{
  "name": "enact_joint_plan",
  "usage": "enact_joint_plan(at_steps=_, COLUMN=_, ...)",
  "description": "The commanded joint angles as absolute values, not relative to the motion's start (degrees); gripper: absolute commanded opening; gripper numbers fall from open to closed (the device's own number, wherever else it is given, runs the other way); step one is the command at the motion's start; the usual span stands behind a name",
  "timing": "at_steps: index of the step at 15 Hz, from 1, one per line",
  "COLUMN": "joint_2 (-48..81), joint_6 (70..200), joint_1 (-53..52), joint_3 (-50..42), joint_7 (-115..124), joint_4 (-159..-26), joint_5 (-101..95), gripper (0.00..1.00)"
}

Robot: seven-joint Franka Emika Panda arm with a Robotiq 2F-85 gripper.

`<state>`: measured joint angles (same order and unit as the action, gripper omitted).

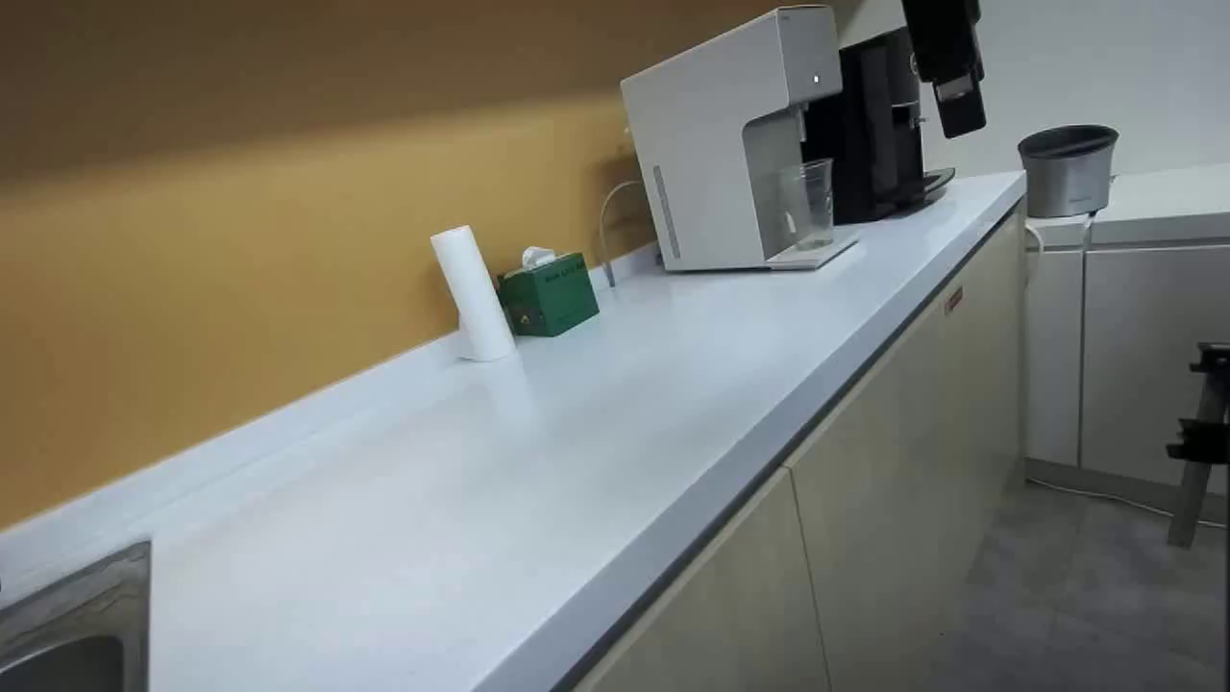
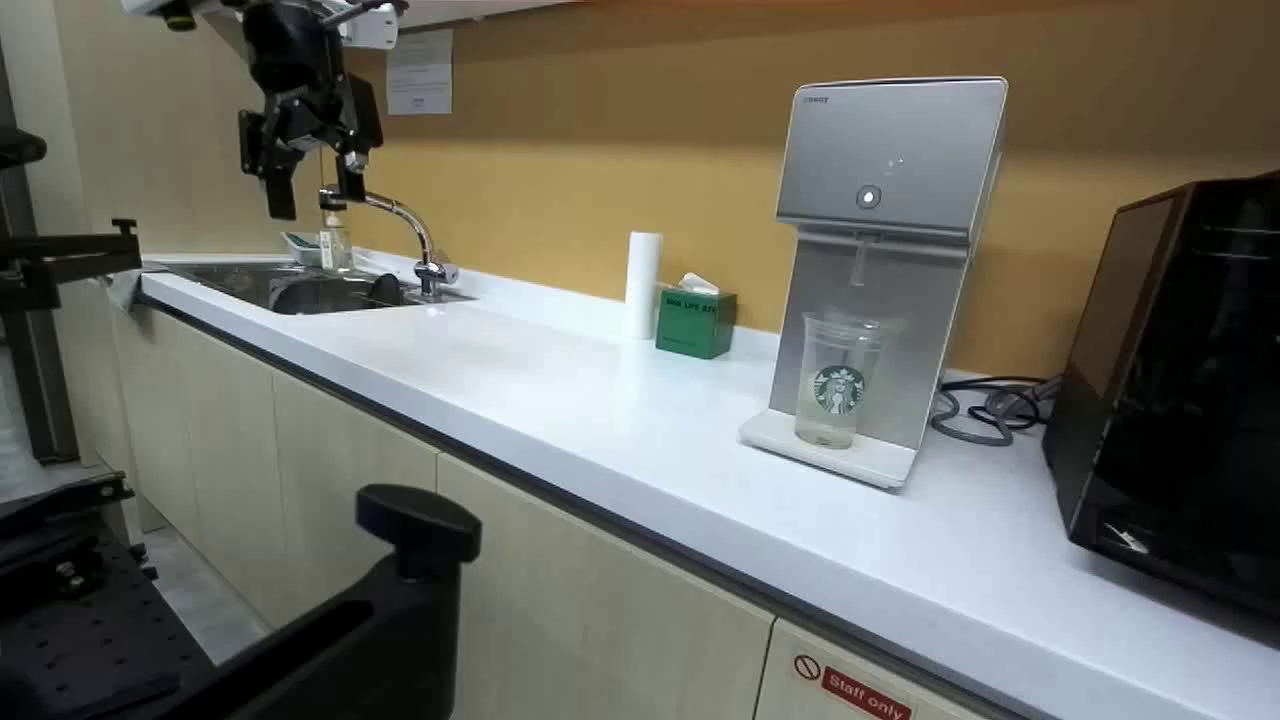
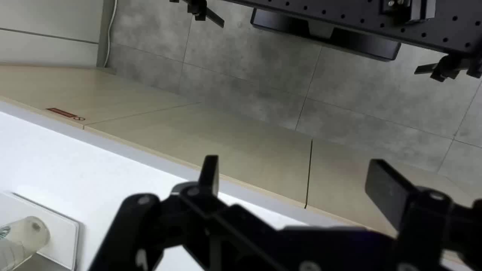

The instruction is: Press one button on the coffeemaker.

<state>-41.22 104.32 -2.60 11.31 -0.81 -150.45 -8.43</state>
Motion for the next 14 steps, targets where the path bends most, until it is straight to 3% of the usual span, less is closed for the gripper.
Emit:
enact_joint_plan(at_steps=1, joint_2=-40.91, joint_6=104.09, joint_1=-4.27, joint_3=9.9, joint_7=0.11, joint_4=-150.32, joint_5=-9.34, gripper=1.0)
enact_joint_plan(at_steps=14, joint_2=-41.03, joint_6=106.58, joint_1=-2.27, joint_3=10.14, joint_7=3.13, joint_4=-150.44, joint_5=-11.28, gripper=1.0)
